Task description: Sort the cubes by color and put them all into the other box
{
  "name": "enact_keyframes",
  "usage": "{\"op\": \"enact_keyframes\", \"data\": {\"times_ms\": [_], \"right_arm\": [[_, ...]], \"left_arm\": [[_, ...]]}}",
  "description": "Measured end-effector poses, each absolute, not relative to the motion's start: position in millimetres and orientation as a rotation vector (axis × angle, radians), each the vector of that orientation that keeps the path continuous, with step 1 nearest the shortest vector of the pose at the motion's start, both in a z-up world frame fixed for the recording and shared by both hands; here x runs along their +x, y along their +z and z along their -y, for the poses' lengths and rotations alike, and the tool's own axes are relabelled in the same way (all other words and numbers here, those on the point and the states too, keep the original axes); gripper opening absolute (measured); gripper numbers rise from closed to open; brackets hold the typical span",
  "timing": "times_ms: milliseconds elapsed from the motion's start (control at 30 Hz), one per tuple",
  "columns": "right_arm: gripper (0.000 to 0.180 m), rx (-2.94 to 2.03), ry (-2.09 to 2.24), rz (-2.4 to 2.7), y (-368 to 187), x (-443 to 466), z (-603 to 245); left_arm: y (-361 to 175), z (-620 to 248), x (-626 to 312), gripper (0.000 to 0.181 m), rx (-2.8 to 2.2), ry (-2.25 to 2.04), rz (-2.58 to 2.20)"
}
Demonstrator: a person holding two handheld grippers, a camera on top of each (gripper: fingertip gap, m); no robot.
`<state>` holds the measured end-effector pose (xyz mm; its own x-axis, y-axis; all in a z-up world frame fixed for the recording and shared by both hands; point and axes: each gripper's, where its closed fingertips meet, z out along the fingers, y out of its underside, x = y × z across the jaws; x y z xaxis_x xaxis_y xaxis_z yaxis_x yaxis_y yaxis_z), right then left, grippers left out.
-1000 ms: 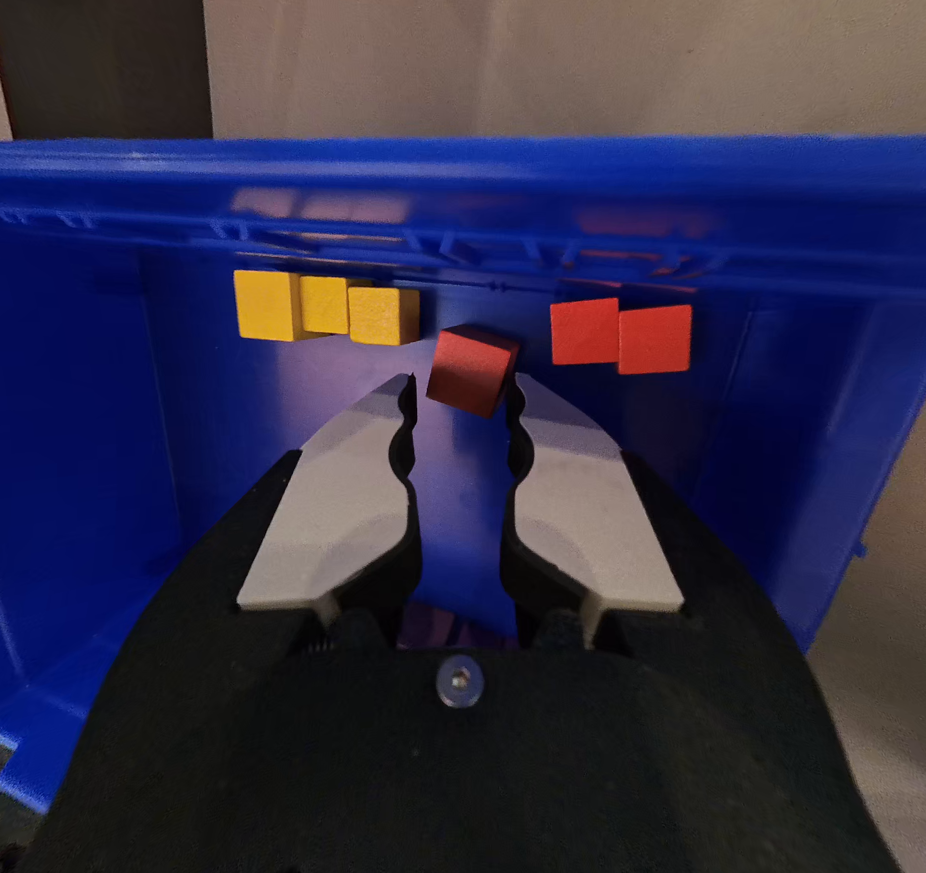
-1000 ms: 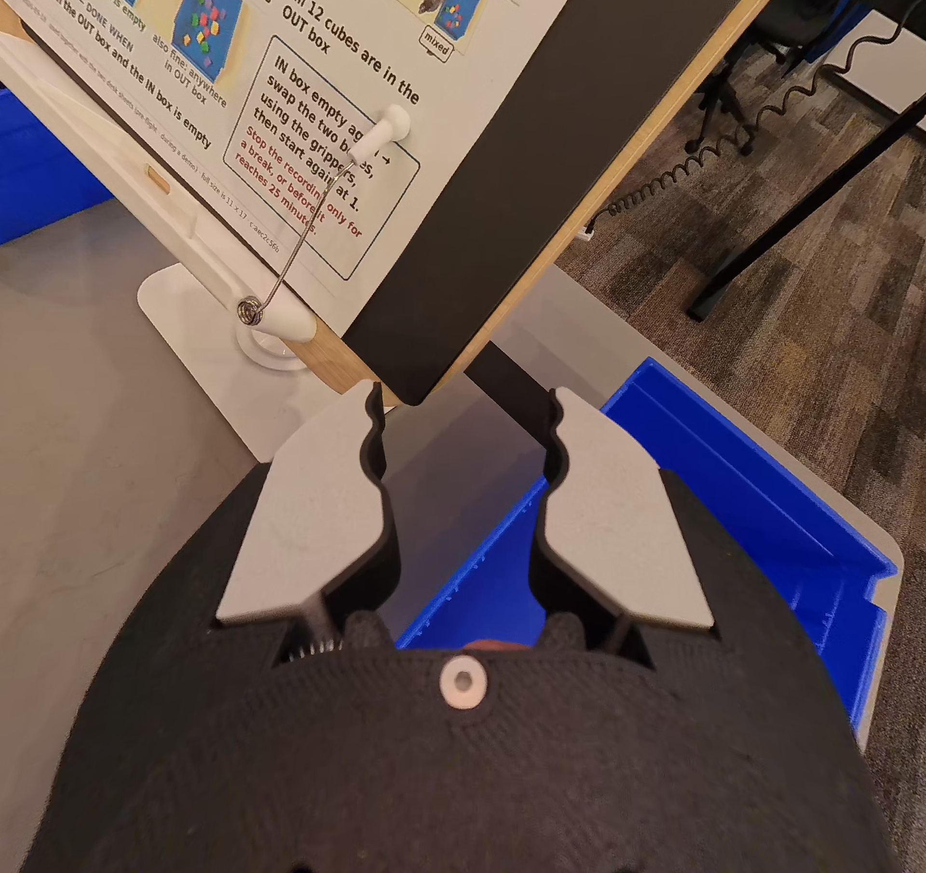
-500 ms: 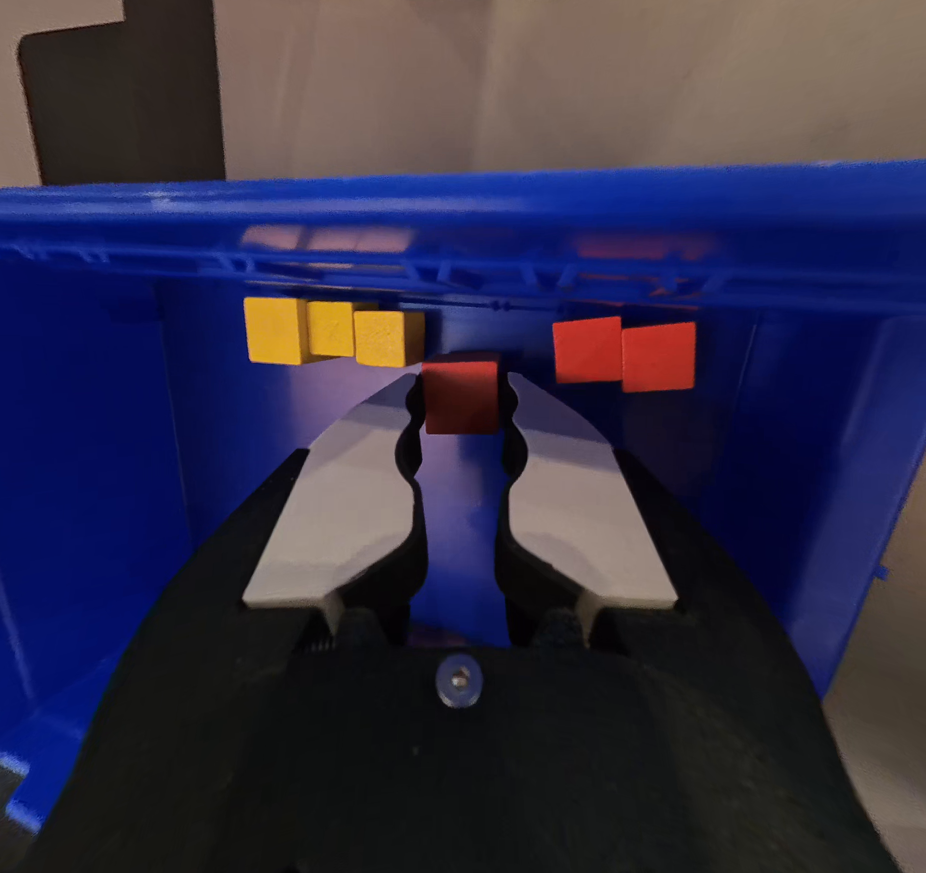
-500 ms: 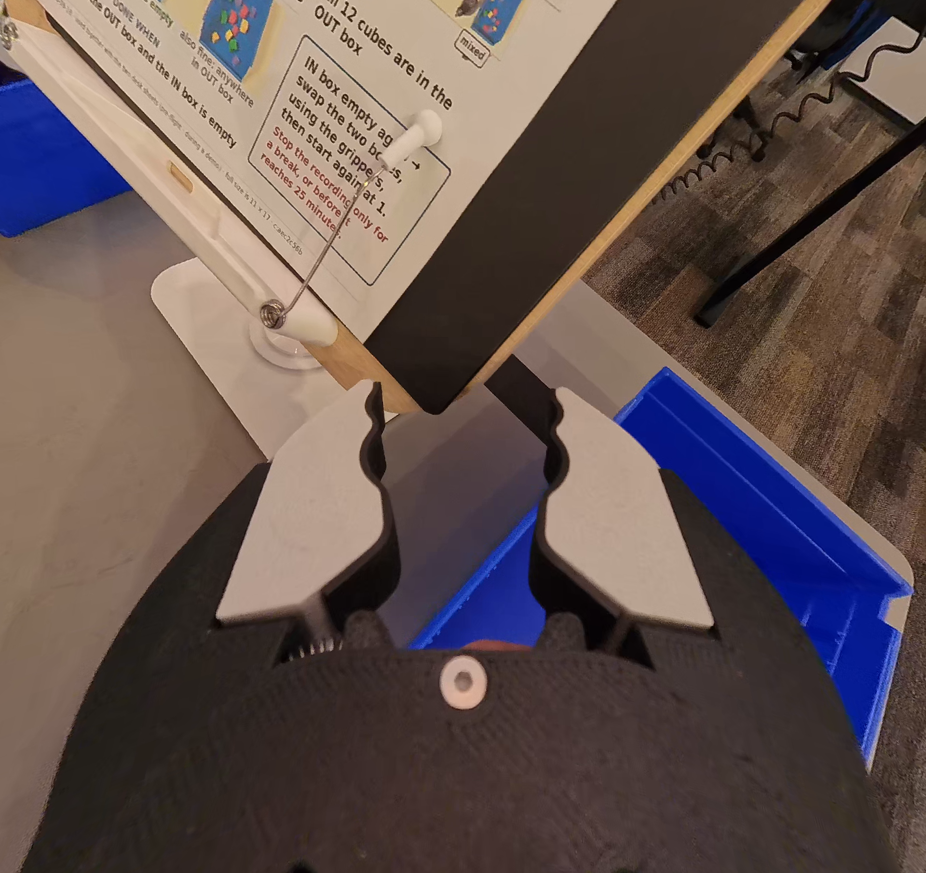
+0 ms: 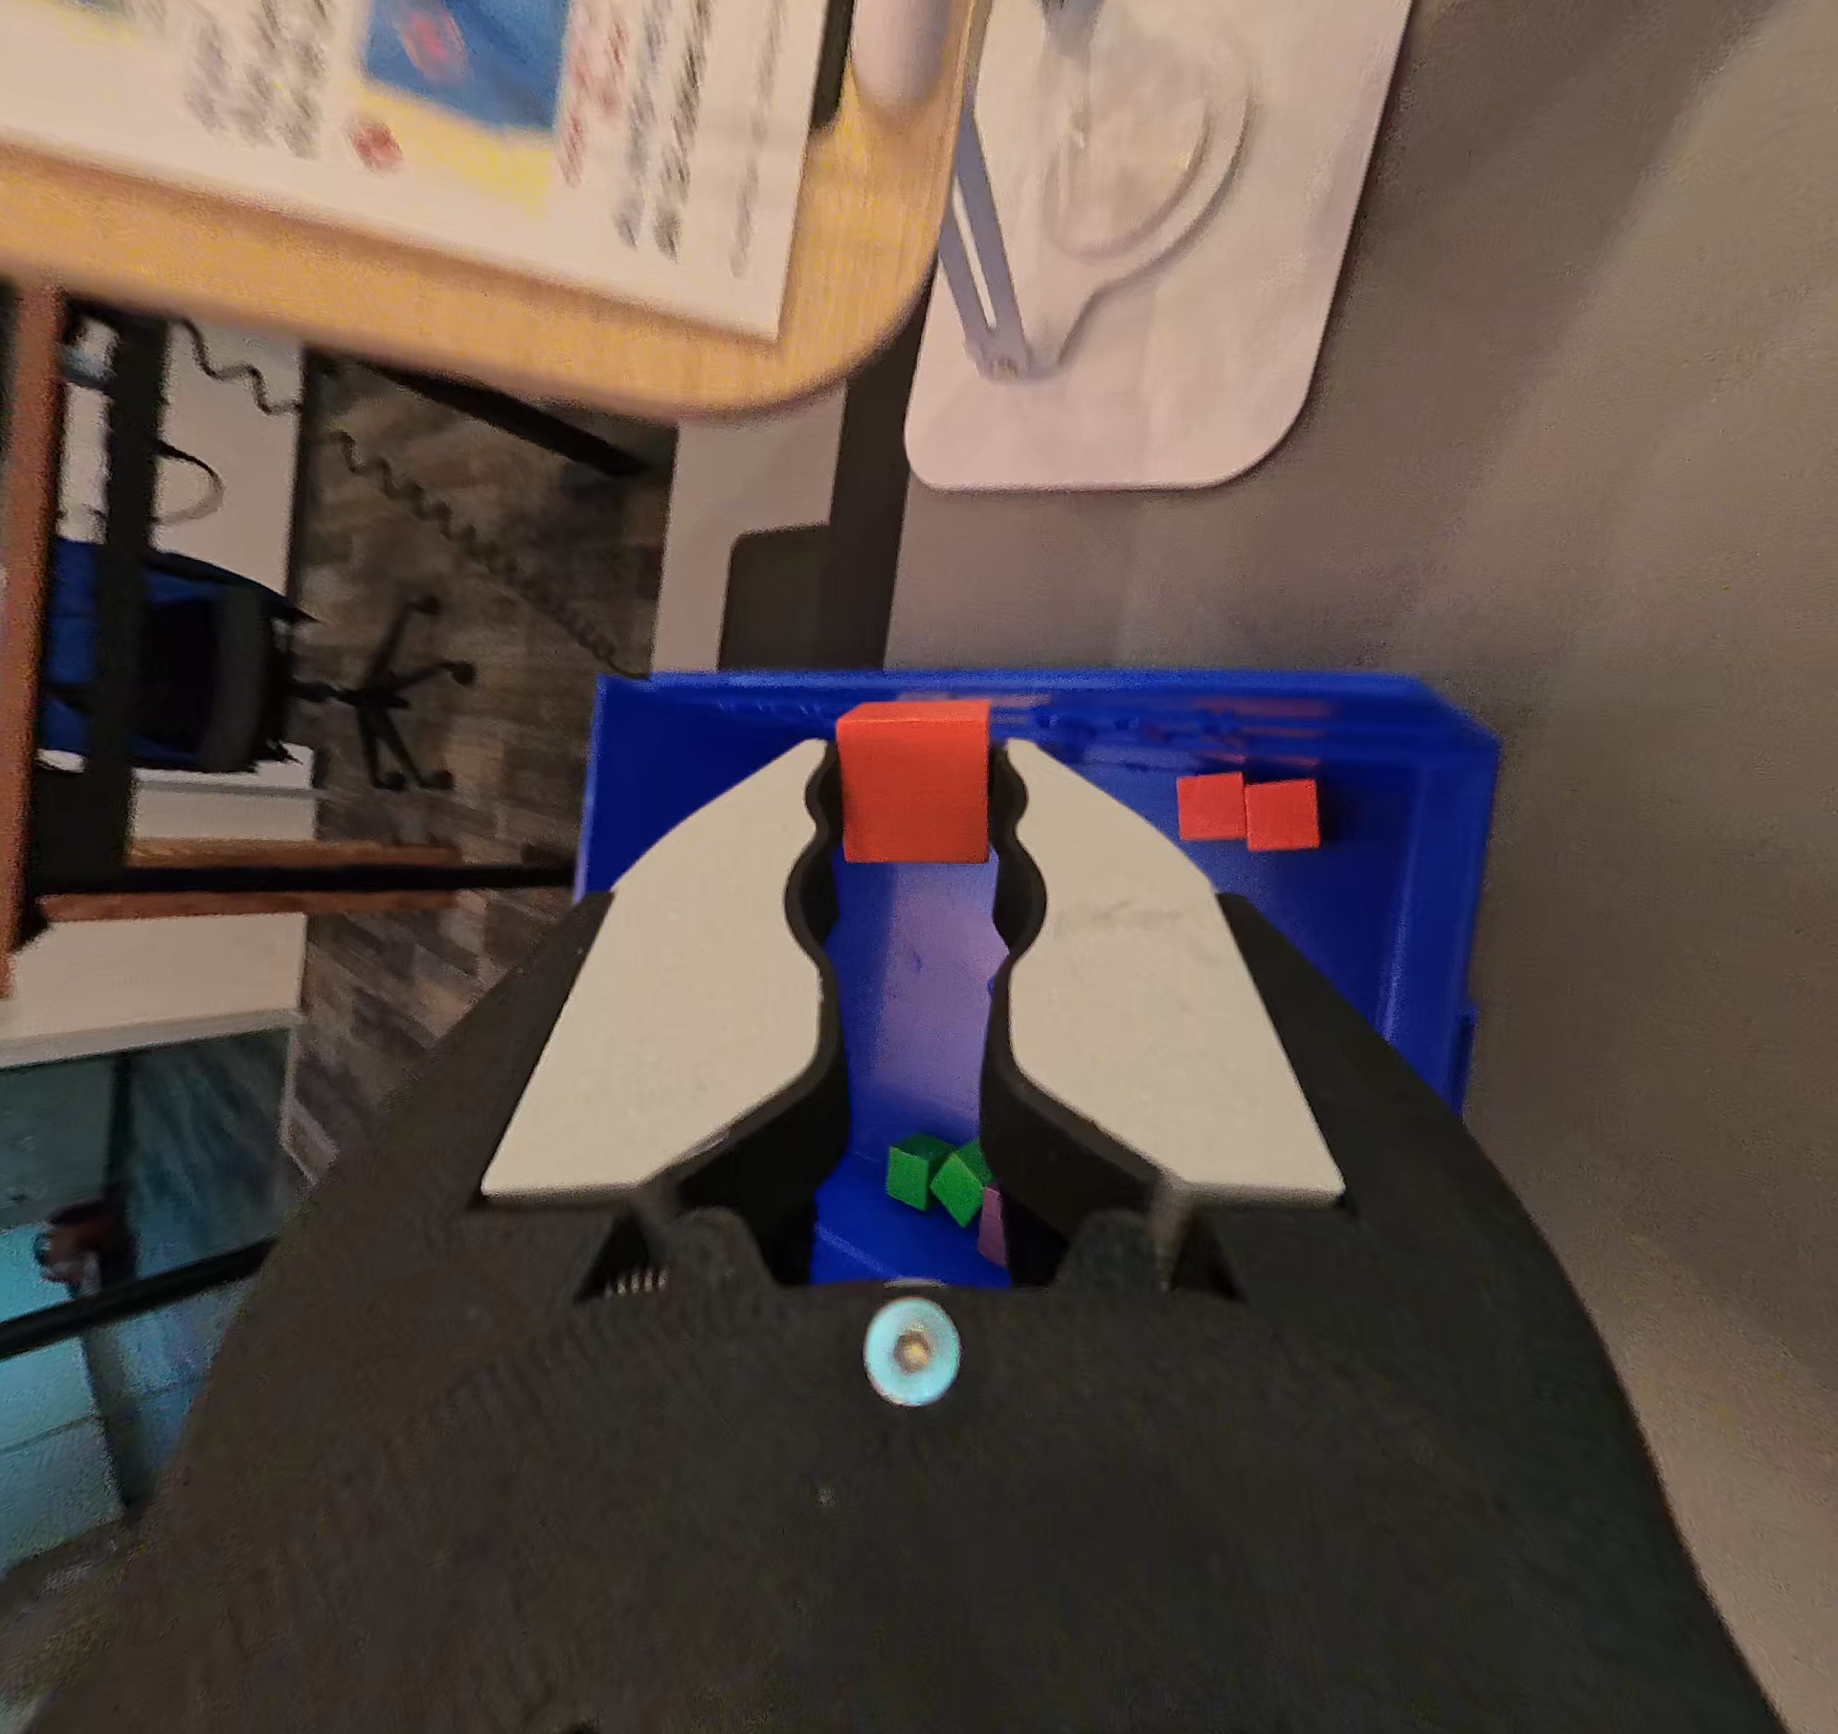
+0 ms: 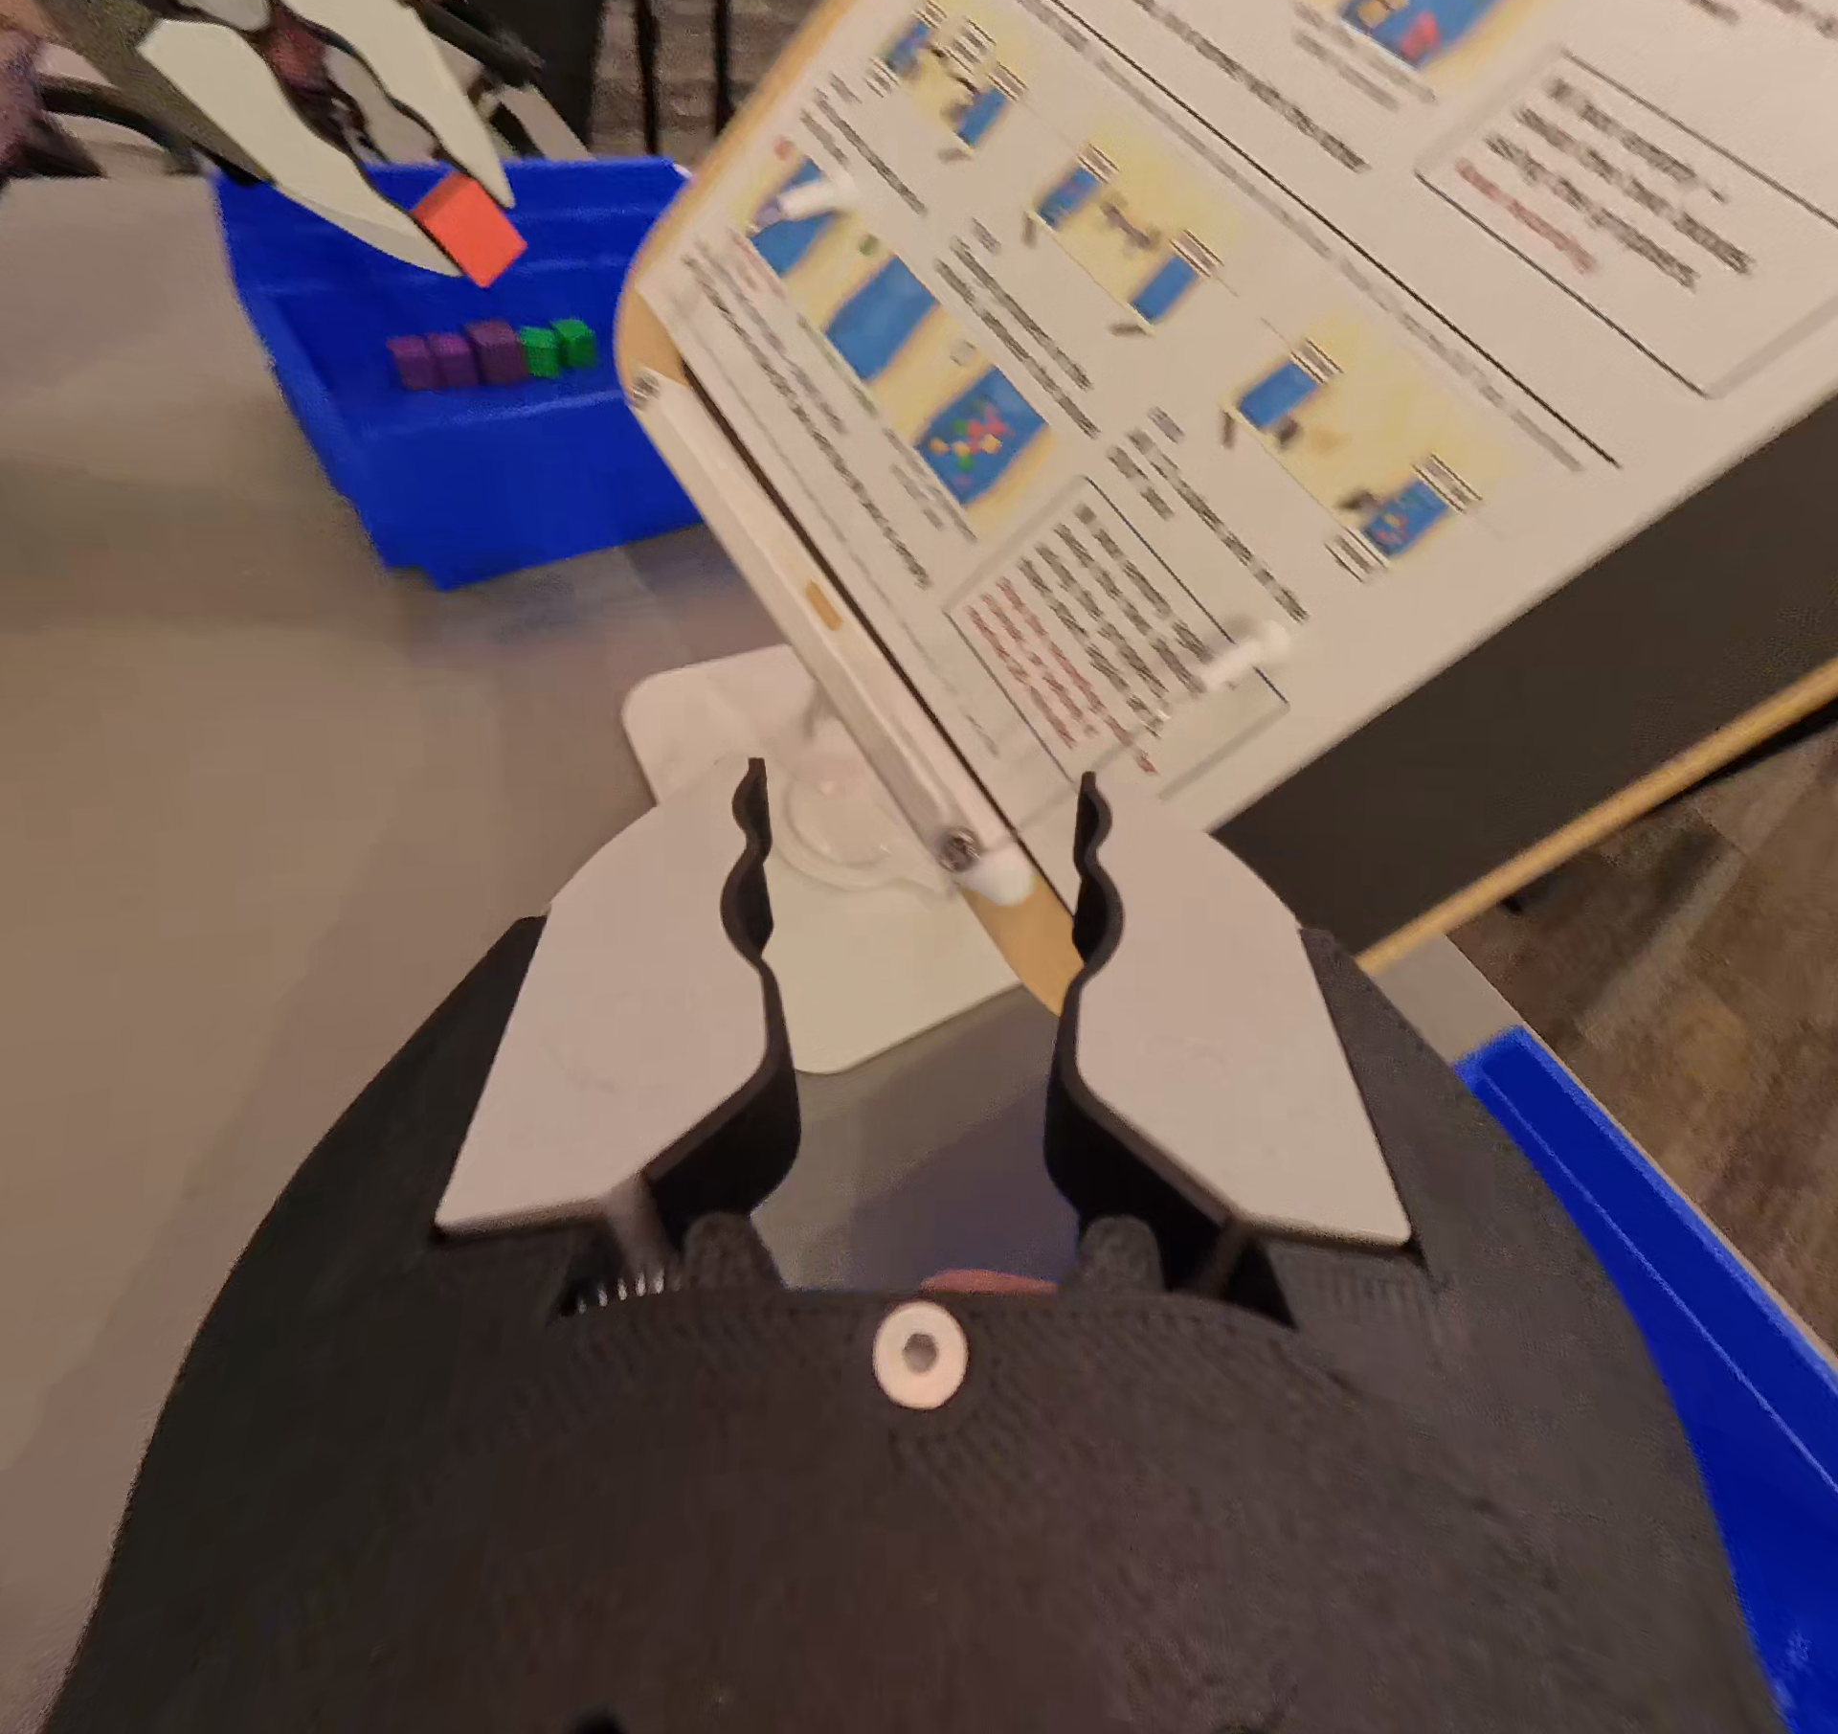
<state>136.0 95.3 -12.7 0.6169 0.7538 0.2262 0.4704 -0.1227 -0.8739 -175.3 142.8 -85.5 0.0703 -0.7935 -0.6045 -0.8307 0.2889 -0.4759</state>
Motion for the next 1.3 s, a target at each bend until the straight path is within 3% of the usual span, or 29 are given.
{"op": "enact_keyframes", "data": {"times_ms": [233, 600, 800, 1100, 1300], "right_arm": [[0.057, -1.638, 0.625, 1.114, -2.6, 70.8, -53.0], [0.058, -1.318, 1.466, 1.185, 28.8, -7.7, 20.5], [0.054, -1.12, 1.695, 1.2, 57.2, -12.1, 47.9], [0.031, -1.023, 1.858, 1.282, 64.2, -8.6, 72.2], [0.029, -1.002, 1.862, 1.287, 65.8, -9.5, 76.1]], "left_arm": [[-26.3, -82.2, -119.7, 0.028, -1.196, -0.019, -1.686], [40.8, 12.6, -30.5, 0.027, -0.69, -0.132, -1.575], [51.5, 49.2, 2.3, 0.027, -0.524, -0.16, -1.544], [57.5, 61.9, 16.8, 0.027, -0.446, -0.149, -1.5], [59.5, 64.7, 16.9, 0.027, -0.43, -0.14, -1.487]]}}
